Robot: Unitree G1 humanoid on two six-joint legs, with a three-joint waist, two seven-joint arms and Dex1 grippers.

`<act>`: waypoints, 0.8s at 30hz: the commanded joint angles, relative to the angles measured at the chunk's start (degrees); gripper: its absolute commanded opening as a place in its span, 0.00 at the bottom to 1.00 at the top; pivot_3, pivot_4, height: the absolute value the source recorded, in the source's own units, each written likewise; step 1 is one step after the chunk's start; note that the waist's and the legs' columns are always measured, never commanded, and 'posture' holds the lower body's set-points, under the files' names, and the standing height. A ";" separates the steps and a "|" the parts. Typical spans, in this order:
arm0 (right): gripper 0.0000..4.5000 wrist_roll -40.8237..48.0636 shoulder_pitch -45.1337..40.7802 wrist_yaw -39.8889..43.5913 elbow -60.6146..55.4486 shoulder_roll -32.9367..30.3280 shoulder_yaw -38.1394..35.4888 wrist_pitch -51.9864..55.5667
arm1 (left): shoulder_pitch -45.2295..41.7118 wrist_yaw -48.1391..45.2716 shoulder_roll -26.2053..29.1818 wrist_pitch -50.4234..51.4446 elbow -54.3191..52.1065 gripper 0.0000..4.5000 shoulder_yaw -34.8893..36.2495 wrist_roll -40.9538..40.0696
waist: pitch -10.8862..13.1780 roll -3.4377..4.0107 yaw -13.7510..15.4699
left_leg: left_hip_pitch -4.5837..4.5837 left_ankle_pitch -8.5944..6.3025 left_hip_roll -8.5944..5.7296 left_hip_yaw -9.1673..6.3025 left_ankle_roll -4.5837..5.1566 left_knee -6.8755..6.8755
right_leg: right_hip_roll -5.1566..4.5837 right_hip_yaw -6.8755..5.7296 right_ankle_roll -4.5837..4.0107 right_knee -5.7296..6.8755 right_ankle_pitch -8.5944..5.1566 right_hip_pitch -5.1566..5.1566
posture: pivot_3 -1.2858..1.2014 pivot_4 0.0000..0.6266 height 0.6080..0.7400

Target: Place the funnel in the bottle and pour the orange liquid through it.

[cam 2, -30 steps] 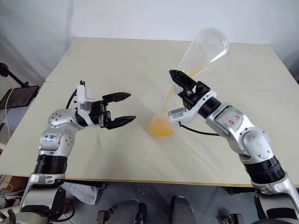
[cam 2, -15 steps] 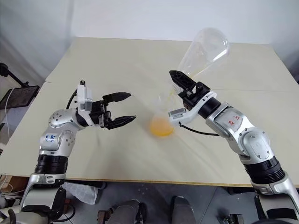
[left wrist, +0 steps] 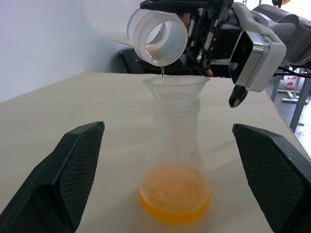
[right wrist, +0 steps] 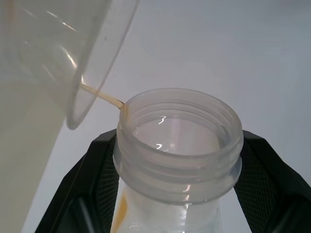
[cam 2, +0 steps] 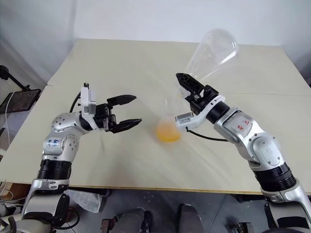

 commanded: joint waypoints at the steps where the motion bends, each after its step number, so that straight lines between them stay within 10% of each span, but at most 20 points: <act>1: 0.63 1.98 -0.13 -0.26 -2.22 0.76 -2.45 0.96 | -1.23 -0.43 0.26 -1.04 -0.82 1.00 0.45 -0.14 | 0.00 0.00 0.01 | 0.00 0.00 0.00 0.00 0.00 0.00 | 0.00 0.00 0.00 0.00 0.00 0.00 | 0.52 0.24 1.00; 12: 0.63 24.86 1.66 12.88 -5.83 11.26 -8.69 16.53 | -2.30 -1.14 0.74 -1.12 0.26 1.00 0.51 0.04 | 0.00 0.00 0.07 | 0.00 0.00 0.00 -0.03 0.00 0.02 | 0.00 -0.03 0.00 0.02 0.00 0.02 | 0.52 0.24 1.00; 24: 0.63 60.69 -2.64 15.71 -8.44 21.09 -43.42 59.38 | -3.77 -2.77 0.46 -1.06 2.26 1.00 -0.29 0.35 | 0.00 0.00 0.13 | 0.00 0.00 -0.06 -0.13 0.01 -0.03 | -0.06 -0.02 0.00 0.09 0.00 0.01 | 0.52 0.24 1.00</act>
